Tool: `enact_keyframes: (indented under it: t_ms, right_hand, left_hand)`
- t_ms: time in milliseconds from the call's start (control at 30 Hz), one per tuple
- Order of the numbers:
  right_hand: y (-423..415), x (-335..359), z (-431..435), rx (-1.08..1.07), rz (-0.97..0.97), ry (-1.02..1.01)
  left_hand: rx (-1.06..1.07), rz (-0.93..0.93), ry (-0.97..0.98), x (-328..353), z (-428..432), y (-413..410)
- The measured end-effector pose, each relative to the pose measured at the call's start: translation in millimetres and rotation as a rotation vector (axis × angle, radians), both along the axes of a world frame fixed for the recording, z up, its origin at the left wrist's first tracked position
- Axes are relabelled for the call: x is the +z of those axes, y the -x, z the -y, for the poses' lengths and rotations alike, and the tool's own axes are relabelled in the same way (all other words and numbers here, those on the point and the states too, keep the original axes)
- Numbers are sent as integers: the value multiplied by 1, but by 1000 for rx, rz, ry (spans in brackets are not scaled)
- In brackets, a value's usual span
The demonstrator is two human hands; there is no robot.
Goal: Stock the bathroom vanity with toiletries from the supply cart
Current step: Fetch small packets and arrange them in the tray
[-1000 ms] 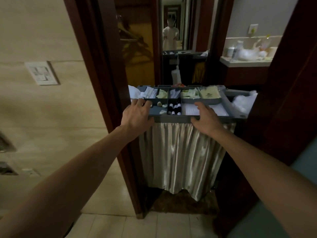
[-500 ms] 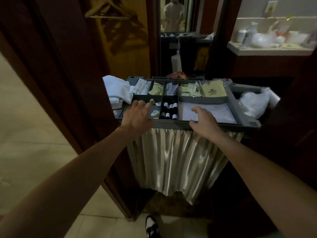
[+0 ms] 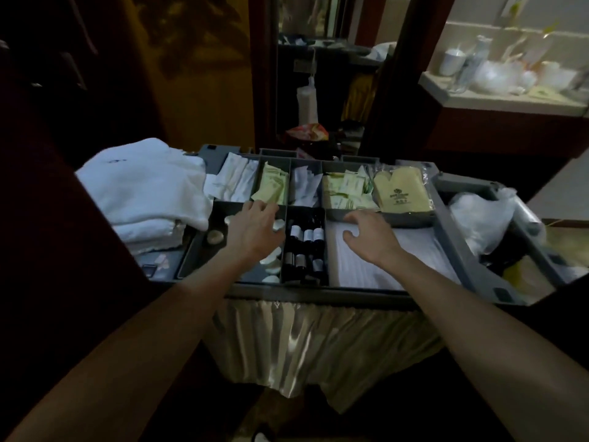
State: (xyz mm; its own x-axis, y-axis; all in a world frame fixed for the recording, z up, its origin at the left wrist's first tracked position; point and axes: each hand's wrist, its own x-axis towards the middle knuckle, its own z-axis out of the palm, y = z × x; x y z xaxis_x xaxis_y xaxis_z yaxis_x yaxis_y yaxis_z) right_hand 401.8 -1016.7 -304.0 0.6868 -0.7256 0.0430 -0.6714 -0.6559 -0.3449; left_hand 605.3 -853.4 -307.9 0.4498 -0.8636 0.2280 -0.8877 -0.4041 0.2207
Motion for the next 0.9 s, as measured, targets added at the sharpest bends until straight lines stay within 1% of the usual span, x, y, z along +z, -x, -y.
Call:
enact_keyframes:
  t_ms: [100, 200, 300, 467, 567, 667, 733, 833, 900]
  right_hand:
    - [-19, -10, 18, 4, -18, -17]
    - [-37, -16, 36, 13, -5, -29]
    - [-54, -23, 56, 51, -14, -11]
    - [-84, -33, 95, 187, -36, 62]
    - [-104, -34, 118, 249, -94, 128]
    - [-124, -38, 136, 280, -233, 190]
    - [-136, -42, 145, 293, -283, 198]
    - [-145, -50, 151, 338, -273, 202]
    - [-151, -54, 153, 355, -238, 147]
  left_hand:
    - [-32, 0, -23, -11, 26, -17]
    - [-63, -15, -4, -16, 50, -31]
    - [-47, -44, 1, -19, 71, -41]
    - [-28, -48, 5, -32, 95, -52]
    - [-40, -38, 22, -40, 109, -63]
    - [-53, -71, 39, -46, 123, -75]
    - [-57, -87, 39, -50, 130, -80]
    - [-63, -87, 40, -53, 137, -85]
    - [-71, -80, 30, -56, 142, -89]
